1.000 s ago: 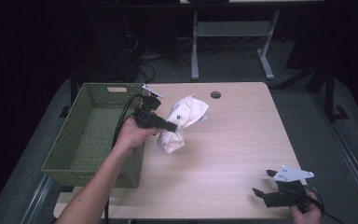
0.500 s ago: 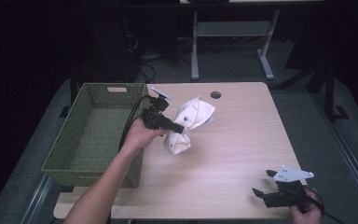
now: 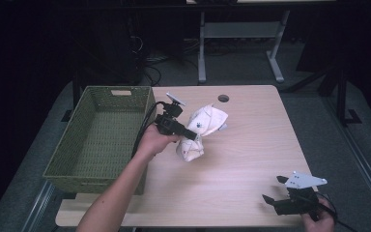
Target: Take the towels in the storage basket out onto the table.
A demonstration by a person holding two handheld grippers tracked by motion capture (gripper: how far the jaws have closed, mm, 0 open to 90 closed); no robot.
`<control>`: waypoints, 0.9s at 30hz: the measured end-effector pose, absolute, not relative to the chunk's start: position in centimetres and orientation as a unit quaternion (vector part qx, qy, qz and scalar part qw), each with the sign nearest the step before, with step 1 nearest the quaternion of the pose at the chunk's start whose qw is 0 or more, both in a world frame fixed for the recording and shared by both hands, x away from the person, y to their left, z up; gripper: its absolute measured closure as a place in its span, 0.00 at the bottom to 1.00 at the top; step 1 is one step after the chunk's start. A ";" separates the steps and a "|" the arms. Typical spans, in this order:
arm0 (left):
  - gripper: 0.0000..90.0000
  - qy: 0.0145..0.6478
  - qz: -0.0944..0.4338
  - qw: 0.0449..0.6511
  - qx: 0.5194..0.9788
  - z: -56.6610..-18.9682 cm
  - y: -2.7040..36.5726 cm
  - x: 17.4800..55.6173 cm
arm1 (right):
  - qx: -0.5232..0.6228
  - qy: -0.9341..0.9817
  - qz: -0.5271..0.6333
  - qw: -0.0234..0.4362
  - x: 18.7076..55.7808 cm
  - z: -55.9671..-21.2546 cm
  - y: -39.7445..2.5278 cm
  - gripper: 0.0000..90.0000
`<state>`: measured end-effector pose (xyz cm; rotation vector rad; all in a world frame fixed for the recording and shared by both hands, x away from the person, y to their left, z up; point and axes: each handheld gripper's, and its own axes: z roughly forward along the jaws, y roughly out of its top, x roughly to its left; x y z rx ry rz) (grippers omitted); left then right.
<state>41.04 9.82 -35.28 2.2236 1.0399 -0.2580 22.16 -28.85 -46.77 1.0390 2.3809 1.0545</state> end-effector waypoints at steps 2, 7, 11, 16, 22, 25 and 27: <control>0.83 0.400 -0.100 0.329 0.850 -35.6 9.6 41.1 | 0.366 0.837 0.371 0.168 22.1 -46.8 -28.9 0.16; 0.83 0.402 -0.102 0.324 0.850 -36.2 9.1 41.3 | 0.364 0.838 0.371 0.167 22.2 -46.8 -28.8 0.16; 0.83 0.405 -0.106 0.321 0.849 -36.8 8.8 41.4 | 0.364 0.837 0.372 0.167 22.2 -46.8 -28.8 0.16; 0.83 0.409 -0.111 0.319 0.848 -37.5 8.2 41.5 | 0.366 0.837 0.371 0.164 22.1 -46.8 -28.8 0.15; 0.82 0.410 -0.121 0.316 0.847 -38.5 7.3 41.6 | 0.364 0.838 0.371 0.165 22.1 -46.8 -28.7 0.16; 0.82 0.409 -0.125 0.310 0.849 -39.1 6.9 41.6 | 0.363 0.838 0.372 0.167 22.2 -46.8 -28.8 0.16; 0.82 0.410 -0.128 0.307 0.849 -39.6 6.6 41.6 | 0.363 0.838 0.373 0.166 22.1 -46.8 -28.8 0.16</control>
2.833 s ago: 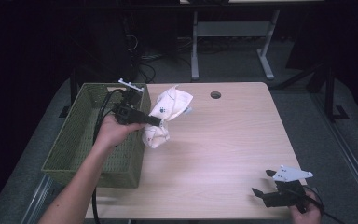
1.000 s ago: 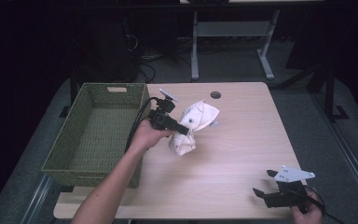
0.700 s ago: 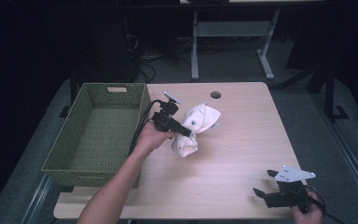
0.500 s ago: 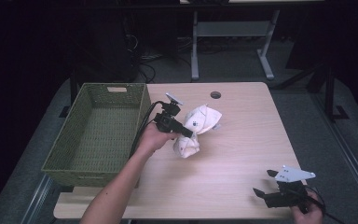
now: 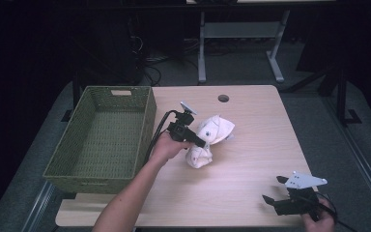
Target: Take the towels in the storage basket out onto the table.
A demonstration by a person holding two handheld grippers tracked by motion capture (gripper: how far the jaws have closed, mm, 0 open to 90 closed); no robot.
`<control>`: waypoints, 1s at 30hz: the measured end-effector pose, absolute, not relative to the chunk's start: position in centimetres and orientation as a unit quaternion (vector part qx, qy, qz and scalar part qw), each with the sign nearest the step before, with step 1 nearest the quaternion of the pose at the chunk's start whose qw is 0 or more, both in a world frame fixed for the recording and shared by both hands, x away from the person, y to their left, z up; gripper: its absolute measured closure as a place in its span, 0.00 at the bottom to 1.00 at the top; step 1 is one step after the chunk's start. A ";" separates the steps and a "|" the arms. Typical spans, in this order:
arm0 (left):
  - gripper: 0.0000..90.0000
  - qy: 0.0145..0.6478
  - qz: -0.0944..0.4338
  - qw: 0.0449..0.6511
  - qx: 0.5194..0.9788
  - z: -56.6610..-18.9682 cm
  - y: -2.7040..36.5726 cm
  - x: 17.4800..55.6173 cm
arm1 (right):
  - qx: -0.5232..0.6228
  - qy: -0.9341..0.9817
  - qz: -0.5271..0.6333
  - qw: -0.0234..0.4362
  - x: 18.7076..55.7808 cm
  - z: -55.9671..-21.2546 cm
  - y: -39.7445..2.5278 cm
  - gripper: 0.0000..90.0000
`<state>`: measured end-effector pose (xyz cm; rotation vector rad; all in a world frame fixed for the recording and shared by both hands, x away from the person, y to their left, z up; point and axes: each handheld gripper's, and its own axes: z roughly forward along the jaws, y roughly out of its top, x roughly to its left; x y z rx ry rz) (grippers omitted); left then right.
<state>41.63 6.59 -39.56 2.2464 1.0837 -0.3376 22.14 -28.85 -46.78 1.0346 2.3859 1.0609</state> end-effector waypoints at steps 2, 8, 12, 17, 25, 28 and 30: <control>0.82 0.409 -0.130 0.306 0.850 -39.8 6.3 41.6 | 0.363 0.838 0.372 0.166 22.1 -46.8 -28.9 0.16; 0.81 0.406 -0.133 0.305 0.851 -40.2 5.7 41.5 | 0.363 0.838 0.372 0.165 22.1 -46.8 -28.9 0.16; 0.81 0.409 -0.136 0.306 0.849 -40.5 5.3 41.5 | 0.365 0.838 0.372 0.163 22.1 -46.7 -28.9 0.16; 0.79 0.413 -0.141 0.306 0.846 -41.3 4.9 41.4 | 0.364 0.838 0.372 0.165 22.1 -46.7 -28.9 0.16; 0.68 0.412 -0.126 0.313 0.846 -41.4 4.6 41.0 | 0.364 0.837 0.373 0.165 22.0 -46.7 -29.0 0.16; 0.66 0.406 -0.117 0.320 0.848 -41.1 4.7 40.6 | 0.364 0.837 0.373 0.165 22.0 -46.7 -29.0 0.16; 0.64 0.403 -0.113 0.321 0.850 -41.0 4.8 40.4 | 0.364 0.838 0.372 0.165 22.0 -46.7 -29.0 0.16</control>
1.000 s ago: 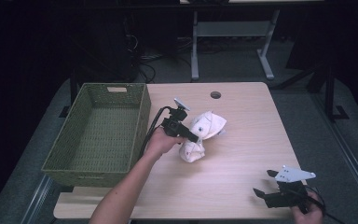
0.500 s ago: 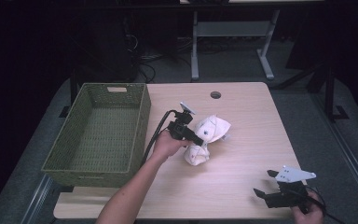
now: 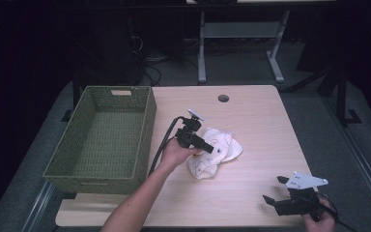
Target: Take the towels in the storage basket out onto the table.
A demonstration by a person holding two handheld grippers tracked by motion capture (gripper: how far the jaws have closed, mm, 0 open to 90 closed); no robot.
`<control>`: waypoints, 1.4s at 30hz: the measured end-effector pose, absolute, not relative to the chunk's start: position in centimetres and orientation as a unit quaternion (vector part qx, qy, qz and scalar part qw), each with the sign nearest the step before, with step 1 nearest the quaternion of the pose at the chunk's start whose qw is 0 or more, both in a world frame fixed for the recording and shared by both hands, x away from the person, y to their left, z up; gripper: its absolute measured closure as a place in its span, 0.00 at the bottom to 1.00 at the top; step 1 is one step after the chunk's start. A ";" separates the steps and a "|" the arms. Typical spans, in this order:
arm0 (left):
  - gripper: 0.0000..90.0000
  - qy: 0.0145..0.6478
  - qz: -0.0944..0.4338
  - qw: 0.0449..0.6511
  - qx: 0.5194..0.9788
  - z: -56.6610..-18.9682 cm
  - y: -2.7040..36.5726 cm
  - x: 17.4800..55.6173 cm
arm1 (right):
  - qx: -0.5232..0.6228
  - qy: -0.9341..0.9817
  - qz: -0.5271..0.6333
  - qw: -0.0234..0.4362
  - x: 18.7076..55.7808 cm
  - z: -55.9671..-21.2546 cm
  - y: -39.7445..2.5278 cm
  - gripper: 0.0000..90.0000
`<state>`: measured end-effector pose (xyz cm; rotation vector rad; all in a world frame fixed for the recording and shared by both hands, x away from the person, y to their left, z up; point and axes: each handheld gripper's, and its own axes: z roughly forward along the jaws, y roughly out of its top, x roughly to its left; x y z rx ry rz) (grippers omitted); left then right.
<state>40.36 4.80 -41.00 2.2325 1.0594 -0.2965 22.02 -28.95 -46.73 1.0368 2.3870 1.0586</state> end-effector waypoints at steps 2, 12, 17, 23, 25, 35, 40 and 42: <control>0.63 0.402 -0.112 0.325 0.849 -40.9 4.9 40.1 | 0.364 0.838 0.371 0.165 22.0 -46.7 -28.9 0.16; 0.54 0.385 -0.092 0.339 0.854 -40.4 5.7 38.9 | 0.363 0.839 0.371 0.165 22.1 -46.8 -28.8 0.16; 0.49 0.377 -0.084 0.346 0.855 -40.0 6.1 38.2 | 0.365 0.838 0.370 0.165 22.1 -46.8 -28.8 0.16; 0.44 0.372 -0.079 0.357 0.853 -39.6 6.8 37.1 | 0.365 0.838 0.369 0.165 22.1 -46.9 -28.8 0.16; 0.43 0.369 -0.076 0.360 0.854 -39.6 7.1 36.8 | 0.366 0.838 0.369 0.164 22.1 -46.9 -28.8 0.16; 0.38 0.353 -0.057 0.369 0.858 -39.4 8.0 34.6 | 0.366 0.840 0.366 0.164 22.2 -47.0 -28.7 0.16; 0.38 0.346 -0.045 0.380 0.857 -39.5 8.2 33.7 | 0.367 0.839 0.367 0.163 22.2 -47.0 -28.7 0.16; 0.38 0.348 -0.048 0.388 0.852 -39.6 8.2 33.6 | 0.367 0.839 0.367 0.163 22.2 -47.0 -28.7 0.16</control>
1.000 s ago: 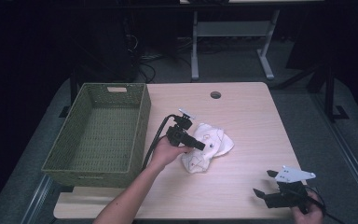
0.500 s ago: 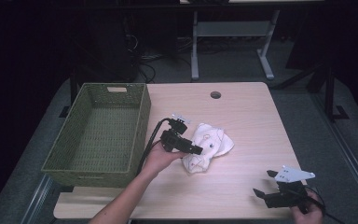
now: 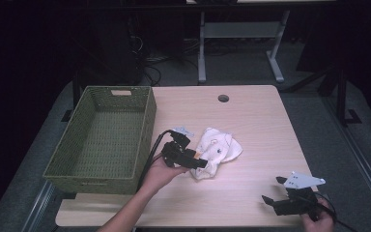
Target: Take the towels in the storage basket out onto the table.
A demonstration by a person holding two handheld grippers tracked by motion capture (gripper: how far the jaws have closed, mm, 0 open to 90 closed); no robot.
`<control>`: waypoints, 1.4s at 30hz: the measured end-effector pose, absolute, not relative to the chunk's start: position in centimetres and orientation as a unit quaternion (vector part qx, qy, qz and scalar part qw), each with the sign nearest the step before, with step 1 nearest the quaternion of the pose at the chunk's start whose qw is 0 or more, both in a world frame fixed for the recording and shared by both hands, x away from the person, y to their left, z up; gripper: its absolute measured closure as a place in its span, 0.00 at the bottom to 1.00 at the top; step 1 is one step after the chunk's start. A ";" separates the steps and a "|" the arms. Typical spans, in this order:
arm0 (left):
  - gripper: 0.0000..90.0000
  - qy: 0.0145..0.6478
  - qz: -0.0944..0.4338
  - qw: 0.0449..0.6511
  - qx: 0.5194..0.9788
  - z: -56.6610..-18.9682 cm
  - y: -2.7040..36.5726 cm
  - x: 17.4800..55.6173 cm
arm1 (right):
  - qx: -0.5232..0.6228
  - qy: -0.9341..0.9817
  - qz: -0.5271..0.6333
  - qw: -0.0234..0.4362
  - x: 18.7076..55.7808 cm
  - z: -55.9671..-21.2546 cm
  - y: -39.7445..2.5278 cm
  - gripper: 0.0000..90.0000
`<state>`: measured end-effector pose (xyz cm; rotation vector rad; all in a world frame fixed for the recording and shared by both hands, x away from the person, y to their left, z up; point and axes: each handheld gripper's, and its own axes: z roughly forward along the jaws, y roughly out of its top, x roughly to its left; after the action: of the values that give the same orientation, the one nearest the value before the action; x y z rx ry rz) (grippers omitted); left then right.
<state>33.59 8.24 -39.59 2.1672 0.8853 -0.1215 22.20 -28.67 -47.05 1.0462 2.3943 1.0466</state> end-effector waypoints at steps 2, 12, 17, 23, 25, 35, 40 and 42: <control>0.38 0.347 -0.048 0.389 0.852 -39.7 8.3 33.4 | 0.367 0.839 0.367 0.163 22.2 -47.1 -28.7 0.16; 0.38 0.345 -0.049 0.391 0.852 -40.5 9.2 32.2 | 0.368 0.841 0.363 0.162 22.2 -47.1 -28.5 0.16; 0.37 0.345 -0.056 0.393 0.851 -40.9 9.7 31.7 | 0.366 0.842 0.361 0.162 22.3 -47.1 -28.4 0.16; 0.37 0.345 -0.045 0.399 0.848 -41.5 10.0 30.8 | 0.367 0.842 0.360 0.163 22.3 -47.2 -28.3 0.16; 0.37 0.344 -0.044 0.400 0.848 -41.6 10.1 30.6 | 0.366 0.843 0.360 0.163 22.3 -47.2 -28.3 0.16; 0.37 0.337 -0.053 0.397 0.852 -42.9 11.0 29.0 | 0.364 0.845 0.358 0.161 22.3 -47.2 -28.1 0.16; 0.36 0.326 -0.052 0.394 0.858 -43.6 11.6 27.3 | 0.359 0.846 0.359 0.163 22.2 -47.1 -28.1 0.16; 0.36 0.318 -0.048 0.390 0.862 -43.8 11.7 26.8 | 0.355 0.847 0.361 0.161 22.2 -47.0 -28.0 0.16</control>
<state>26.78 11.67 -43.84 2.1916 0.8092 -0.1212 22.16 -28.05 -47.01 1.0145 2.4194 1.0317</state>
